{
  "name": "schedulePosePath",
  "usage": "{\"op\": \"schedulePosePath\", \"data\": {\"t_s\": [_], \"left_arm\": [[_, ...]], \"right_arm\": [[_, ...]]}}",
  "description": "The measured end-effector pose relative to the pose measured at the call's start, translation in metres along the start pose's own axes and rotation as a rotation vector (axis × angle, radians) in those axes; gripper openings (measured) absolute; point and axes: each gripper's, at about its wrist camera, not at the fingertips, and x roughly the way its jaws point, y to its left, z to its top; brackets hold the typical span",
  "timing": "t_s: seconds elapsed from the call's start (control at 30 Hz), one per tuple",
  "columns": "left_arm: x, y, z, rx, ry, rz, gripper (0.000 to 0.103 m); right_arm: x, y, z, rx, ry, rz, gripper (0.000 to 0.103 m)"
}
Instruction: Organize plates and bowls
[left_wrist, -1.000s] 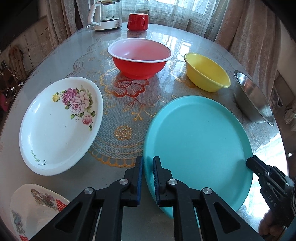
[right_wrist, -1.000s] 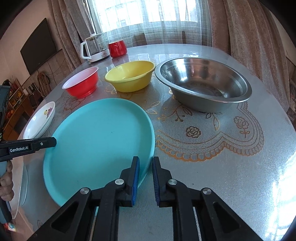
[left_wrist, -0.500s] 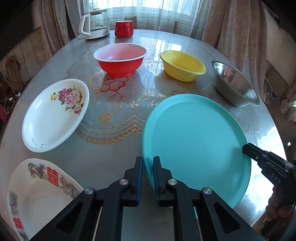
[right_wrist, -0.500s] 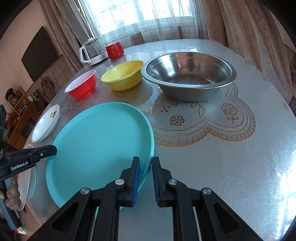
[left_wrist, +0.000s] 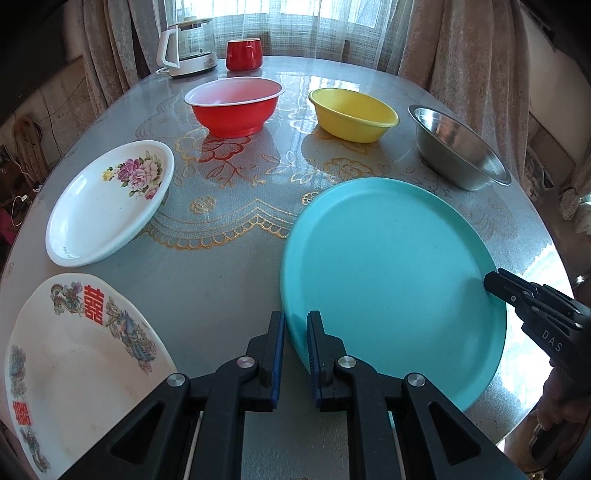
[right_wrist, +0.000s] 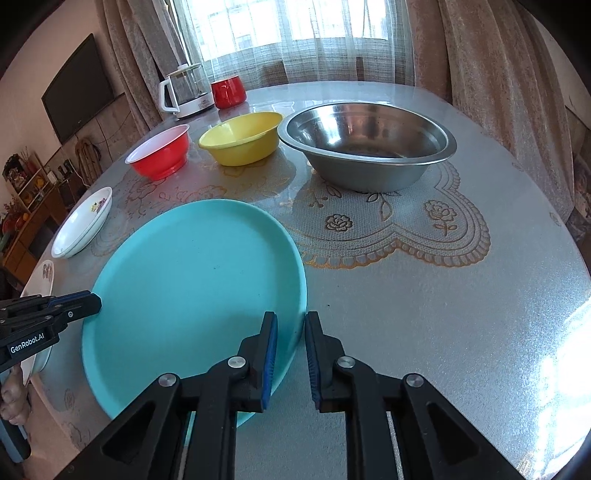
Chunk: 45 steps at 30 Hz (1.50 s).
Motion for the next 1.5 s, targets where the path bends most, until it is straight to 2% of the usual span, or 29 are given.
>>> {"op": "schedulePosePath", "data": {"t_s": [0.3,0.53,0.6,0.8,0.93,1.13,1.37,1.5], "left_arm": [[-0.004,-0.002,-0.004,0.016,-0.025,0.019,0.014],[-0.008,0.005,-0.006,-0.028,-0.045,0.006,0.017],[-0.010,0.005,-0.008,-0.025,-0.059,0.018,0.020],[-0.025,0.006,-0.010,0.001,-0.129,0.025,0.020],[-0.040,0.015,-0.012,-0.025,-0.176,0.017,0.020],[-0.049,0.028,-0.017,-0.067,-0.196,0.027,0.020],[-0.060,0.045,-0.022,-0.100,-0.218,0.023,0.020],[-0.066,0.059,-0.022,-0.128,-0.238,0.044,0.022]], "right_arm": [[0.001,0.007,0.000,-0.017,0.008,-0.028,0.027],[0.001,-0.002,0.003,0.041,0.009,-0.040,0.029],[-0.001,-0.006,0.004,0.068,-0.001,-0.049,0.030],[-0.010,-0.008,0.010,0.086,-0.059,-0.077,0.032],[-0.013,0.001,0.015,0.065,-0.084,-0.049,0.032],[-0.015,0.023,0.021,0.024,-0.104,0.002,0.033],[-0.009,0.050,0.026,-0.041,-0.078,0.071,0.034],[-0.003,0.073,0.038,-0.068,-0.058,0.145,0.034]]}}
